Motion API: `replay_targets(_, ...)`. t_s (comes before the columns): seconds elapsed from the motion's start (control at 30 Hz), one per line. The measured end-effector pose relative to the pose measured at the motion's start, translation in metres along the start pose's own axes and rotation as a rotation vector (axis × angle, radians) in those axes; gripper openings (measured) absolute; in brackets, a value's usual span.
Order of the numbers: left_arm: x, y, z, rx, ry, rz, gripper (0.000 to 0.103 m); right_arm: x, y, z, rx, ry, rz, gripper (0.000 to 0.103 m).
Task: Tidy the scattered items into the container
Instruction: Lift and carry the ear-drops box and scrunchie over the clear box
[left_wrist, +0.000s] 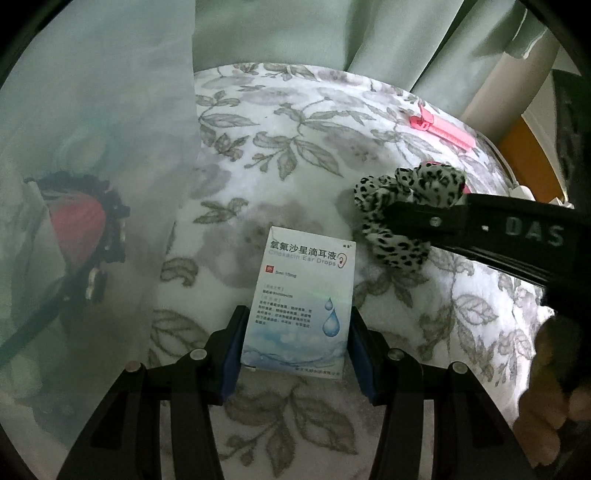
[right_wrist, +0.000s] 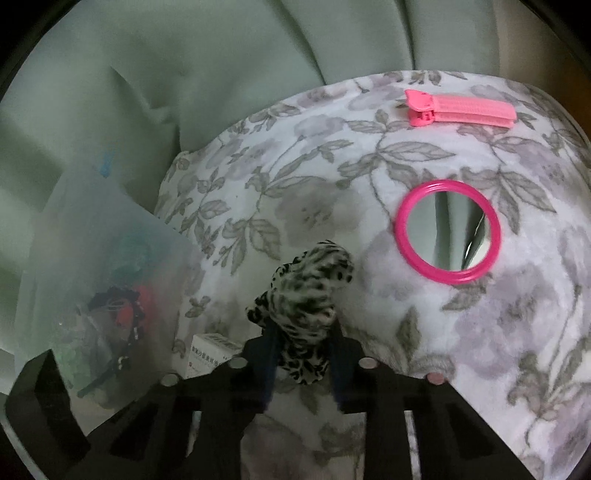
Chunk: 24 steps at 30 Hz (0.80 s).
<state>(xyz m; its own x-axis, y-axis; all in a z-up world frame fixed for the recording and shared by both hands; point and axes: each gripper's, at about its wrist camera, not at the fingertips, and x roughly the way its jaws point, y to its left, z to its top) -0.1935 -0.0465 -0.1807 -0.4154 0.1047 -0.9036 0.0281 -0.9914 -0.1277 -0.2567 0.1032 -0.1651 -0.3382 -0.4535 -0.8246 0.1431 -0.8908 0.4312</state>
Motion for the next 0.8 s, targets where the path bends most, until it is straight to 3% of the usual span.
replay_targets(0.4, -0.019, -0.011, -0.010, -0.005, -0.001, 0.008, 0.048, -0.053, 0.003, -0.025, -0.004, -0.073, 0.019, 0.022)
replay_targets(0.8, -0.081, -0.038, -0.020, 0.059, -0.103, -0.021, 0.047, -0.125, 0.012, -0.052, -0.011, -0.189, 0.037, 0.022)
